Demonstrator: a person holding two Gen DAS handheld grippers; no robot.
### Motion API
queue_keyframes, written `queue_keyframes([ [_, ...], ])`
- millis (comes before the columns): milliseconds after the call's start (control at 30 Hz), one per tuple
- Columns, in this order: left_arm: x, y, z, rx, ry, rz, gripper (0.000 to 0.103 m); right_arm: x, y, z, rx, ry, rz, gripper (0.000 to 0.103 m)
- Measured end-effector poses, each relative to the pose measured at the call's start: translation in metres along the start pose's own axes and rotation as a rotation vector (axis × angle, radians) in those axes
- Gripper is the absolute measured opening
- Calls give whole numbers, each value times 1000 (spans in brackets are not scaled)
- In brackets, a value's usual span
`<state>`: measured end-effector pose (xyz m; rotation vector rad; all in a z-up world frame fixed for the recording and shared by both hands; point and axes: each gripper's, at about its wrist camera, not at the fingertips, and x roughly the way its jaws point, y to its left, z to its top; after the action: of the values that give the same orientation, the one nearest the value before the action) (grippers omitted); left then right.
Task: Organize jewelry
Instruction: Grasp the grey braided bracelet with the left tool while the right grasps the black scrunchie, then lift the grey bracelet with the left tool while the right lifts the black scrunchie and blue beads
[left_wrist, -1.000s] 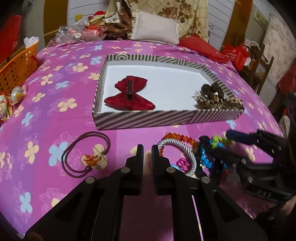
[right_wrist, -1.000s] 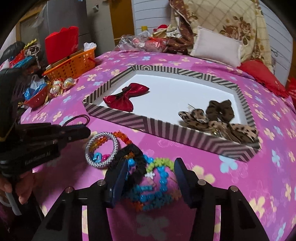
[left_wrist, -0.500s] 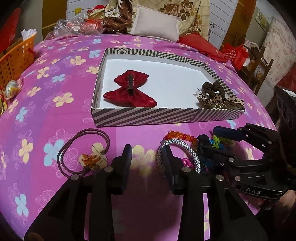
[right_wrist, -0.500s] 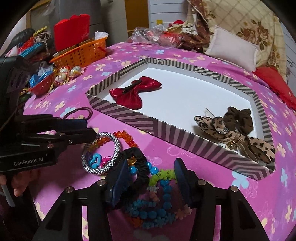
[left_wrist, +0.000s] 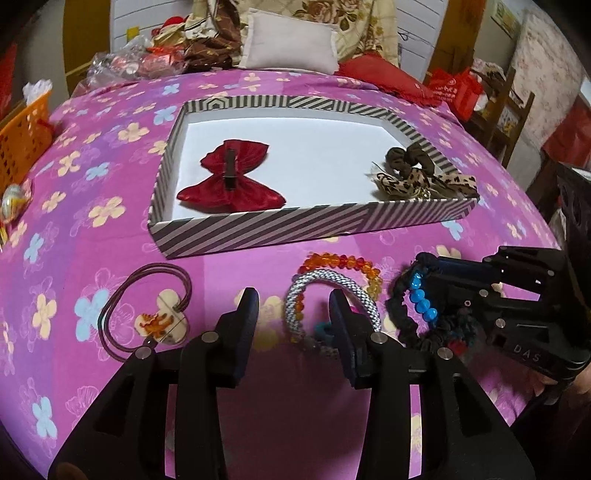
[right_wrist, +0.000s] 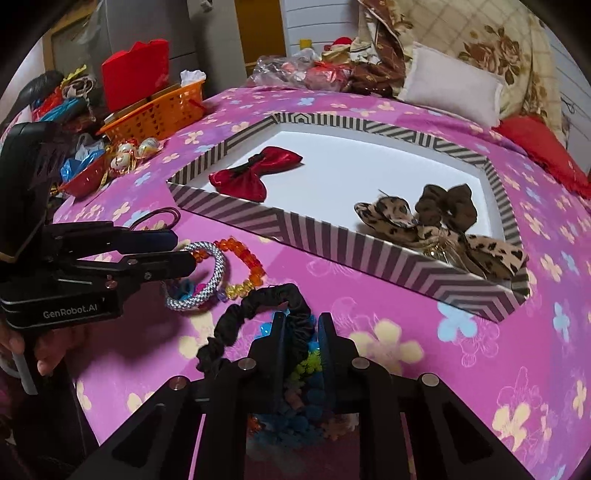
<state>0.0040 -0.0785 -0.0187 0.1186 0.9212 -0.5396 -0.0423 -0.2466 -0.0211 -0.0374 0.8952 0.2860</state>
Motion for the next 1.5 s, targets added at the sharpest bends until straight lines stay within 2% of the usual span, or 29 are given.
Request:
queue_keyframes([
  [67, 2, -2, 1, 14, 8, 15, 38, 0, 0, 0, -2, -2, 6, 16],
  [200, 10, -3, 2, 16, 34, 32, 12, 1, 0, 2, 2, 5, 10, 16],
  [300, 10, 0, 2, 4, 32, 27, 8, 3, 0, 4, 3, 8, 10, 19],
  [333, 8, 1, 1, -1, 26, 24, 8, 3, 0, 3, 5, 11, 9, 29],
  [400, 6, 2, 2, -11, 15, 27, 8, 5, -2, 5, 18, 10, 2, 43],
  [500, 3, 5, 1, -27, 11, 15, 8, 7, -6, 6, 36, -3, 29, 43],
  [567, 1, 5, 1, -32, 7, 16, 8, 7, -7, 6, 52, -19, 46, 35],
  [600, -1, 5, 1, -34, 3, 14, 8, 8, -8, 6, 55, -24, 57, 25],
  [667, -5, 3, 2, -37, -5, 14, 8, 7, -8, 5, 59, -26, 70, 15],
  [700, -8, 3, 2, -40, -10, 15, 8, 5, -8, 5, 64, -28, 78, 8],
  [900, -26, 3, 2, -66, -46, 16, 8, -31, -10, 5, 103, -113, 104, 7],
  [1133, -46, -1, -2, -89, -72, -6, 8, -68, -10, 12, 114, -184, 95, 7],
  [1300, -60, 3, -3, -107, -82, -26, 8, -81, -9, 12, 120, -208, 98, 7],
  [1433, -65, 11, -4, -136, -67, -74, 8, -85, -7, 10, 123, -210, 101, 7],
  [1500, -65, 14, -5, -139, -58, -62, 8, -85, -5, 8, 123, -210, 103, 7],
])
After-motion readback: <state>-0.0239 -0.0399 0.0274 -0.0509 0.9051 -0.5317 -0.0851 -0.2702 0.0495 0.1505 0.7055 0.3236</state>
